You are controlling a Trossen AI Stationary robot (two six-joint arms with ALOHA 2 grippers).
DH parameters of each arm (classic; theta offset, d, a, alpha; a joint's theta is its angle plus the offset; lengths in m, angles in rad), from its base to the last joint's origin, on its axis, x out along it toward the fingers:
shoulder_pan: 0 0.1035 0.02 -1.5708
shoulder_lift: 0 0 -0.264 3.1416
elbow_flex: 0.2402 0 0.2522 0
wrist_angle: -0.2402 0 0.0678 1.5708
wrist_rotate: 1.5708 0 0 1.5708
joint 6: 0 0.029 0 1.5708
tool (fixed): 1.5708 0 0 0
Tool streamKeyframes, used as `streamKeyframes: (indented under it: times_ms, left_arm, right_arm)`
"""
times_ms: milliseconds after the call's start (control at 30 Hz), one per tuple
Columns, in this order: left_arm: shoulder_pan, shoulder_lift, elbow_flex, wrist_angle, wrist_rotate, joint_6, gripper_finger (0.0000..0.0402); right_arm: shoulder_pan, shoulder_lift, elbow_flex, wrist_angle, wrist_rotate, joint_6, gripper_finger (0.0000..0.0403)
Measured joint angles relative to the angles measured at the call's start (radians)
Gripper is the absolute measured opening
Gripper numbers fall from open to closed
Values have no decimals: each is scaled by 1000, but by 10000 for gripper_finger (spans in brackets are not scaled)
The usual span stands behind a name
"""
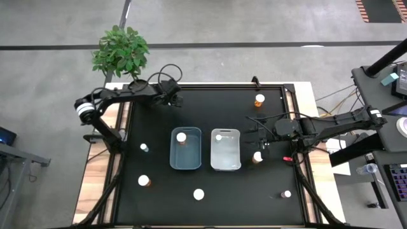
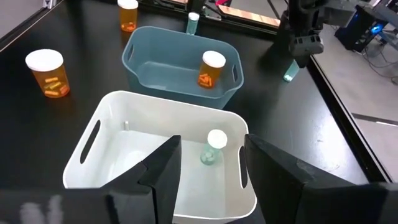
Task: Pick and place medicine bottles into bin by pill shape (circle, oval)
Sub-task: Put the blue tablet bottle into the white bin
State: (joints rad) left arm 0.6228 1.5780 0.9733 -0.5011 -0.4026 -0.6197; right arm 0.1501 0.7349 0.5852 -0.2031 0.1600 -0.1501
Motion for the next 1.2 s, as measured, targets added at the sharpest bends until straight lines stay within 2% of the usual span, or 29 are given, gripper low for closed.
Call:
streamKeyframes:
  times_ms: [233, 700, 1000, 1200]
  left_arm:
    - [0, 25, -2, 0, -4, 0, 203]
    - [0, 37, -12, 25, -23, -2, 99]
    - [-15, 32, -6, 19, -24, 5, 97]
    - [-98, -38, 19, 19, -24, 26, 97]
  right_arm:
    - [0, 0, -1, 0, 0, -1, 166]
    - [0, 0, -1, 0, 0, -1, 166]
    - [0, 0, -5, 0, 0, -5, 166]
    - [0, 0, -5, 0, 0, 18, 166]
